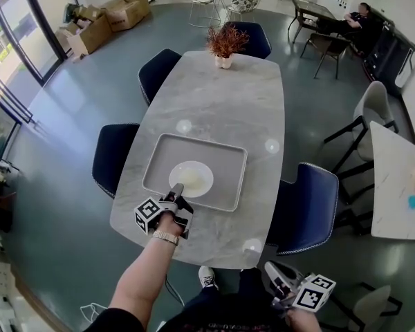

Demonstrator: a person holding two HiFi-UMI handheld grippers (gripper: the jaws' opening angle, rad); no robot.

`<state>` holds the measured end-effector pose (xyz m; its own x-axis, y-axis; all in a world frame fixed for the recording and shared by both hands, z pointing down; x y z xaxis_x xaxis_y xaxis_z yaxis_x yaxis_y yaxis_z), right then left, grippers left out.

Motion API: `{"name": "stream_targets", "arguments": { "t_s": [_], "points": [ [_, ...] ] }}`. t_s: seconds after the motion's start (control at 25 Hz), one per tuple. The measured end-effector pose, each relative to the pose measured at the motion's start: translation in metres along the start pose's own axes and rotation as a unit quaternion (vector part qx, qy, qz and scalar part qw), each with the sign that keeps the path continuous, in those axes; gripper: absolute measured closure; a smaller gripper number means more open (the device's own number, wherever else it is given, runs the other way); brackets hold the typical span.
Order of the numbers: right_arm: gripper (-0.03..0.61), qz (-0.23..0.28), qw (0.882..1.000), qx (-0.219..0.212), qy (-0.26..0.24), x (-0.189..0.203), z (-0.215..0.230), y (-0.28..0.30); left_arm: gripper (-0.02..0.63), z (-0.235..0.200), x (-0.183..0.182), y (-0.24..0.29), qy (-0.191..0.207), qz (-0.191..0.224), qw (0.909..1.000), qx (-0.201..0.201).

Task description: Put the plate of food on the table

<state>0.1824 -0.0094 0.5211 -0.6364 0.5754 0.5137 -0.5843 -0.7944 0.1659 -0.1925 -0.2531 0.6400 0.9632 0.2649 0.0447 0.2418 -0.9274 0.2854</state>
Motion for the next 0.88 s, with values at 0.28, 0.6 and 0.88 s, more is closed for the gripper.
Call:
{"name": "stream_targets", "arguments": {
  "t_s": [0.28,0.6,0.88],
  "points": [
    [0.568,0.013,1.000,0.027,0.001,-0.021,0.023,-0.016,0.572,-0.009,0.007,0.037,0.016,0.010,0.9994,-0.030],
    [0.568,0.023,0.999,0.032,0.011,-0.033,0.037,-0.019,0.574,-0.018,0.009,0.052,0.023,0.022,0.9978,-0.058],
    [0.568,0.018,0.999,0.034,0.013,-0.033,0.043,-0.021,0.574,-0.018,0.009,0.060,0.041,0.019,0.9971,-0.061]
  ]
}}
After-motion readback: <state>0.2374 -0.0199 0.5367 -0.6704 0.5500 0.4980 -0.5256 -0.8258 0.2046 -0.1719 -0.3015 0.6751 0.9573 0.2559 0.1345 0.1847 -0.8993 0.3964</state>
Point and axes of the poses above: the fingertips, and each gripper's own axes: y forward along the fingers, z to its right, x out of its underside, the point moved 10 cm from there along -y, backward along the fingers, and after that the axes turned 11 degrees about z, right-handed, at the moved point
